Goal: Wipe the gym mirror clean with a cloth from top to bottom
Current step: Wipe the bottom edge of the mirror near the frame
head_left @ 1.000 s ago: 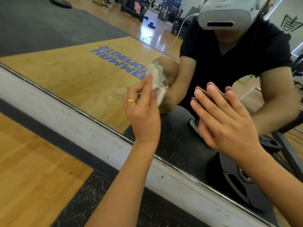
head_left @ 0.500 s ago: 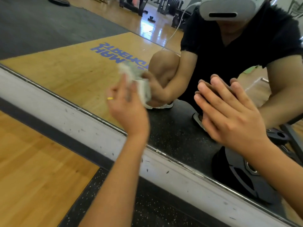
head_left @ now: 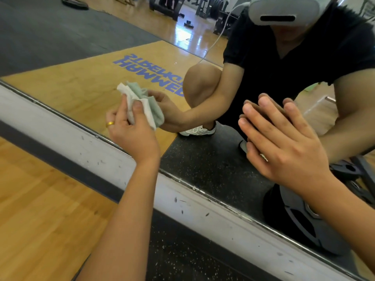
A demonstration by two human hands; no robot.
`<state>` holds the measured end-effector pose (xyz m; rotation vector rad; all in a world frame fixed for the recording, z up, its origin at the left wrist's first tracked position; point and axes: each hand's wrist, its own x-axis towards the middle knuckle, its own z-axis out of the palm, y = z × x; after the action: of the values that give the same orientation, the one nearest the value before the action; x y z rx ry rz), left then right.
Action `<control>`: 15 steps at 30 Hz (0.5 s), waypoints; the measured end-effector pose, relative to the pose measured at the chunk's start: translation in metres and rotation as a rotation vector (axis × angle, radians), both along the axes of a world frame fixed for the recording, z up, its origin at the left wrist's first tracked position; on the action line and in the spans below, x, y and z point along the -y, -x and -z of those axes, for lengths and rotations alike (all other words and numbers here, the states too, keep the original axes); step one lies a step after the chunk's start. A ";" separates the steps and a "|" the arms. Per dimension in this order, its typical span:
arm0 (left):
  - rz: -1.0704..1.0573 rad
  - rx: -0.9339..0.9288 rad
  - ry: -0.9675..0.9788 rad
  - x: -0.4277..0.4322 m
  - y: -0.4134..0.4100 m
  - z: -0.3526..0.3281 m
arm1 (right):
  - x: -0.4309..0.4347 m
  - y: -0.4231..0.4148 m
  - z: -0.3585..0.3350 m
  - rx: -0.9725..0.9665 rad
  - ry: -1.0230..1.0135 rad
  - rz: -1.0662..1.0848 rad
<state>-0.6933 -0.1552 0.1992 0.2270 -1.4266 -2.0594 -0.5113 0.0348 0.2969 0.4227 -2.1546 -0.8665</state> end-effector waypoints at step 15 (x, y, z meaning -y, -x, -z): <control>0.044 0.074 -0.196 -0.006 0.002 -0.008 | 0.077 0.066 -0.011 0.139 0.100 -0.057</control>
<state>-0.6949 -0.1495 0.2069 0.3584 -1.2821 -2.2494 -0.5773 -0.0424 0.3078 0.5047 -2.2904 -0.7129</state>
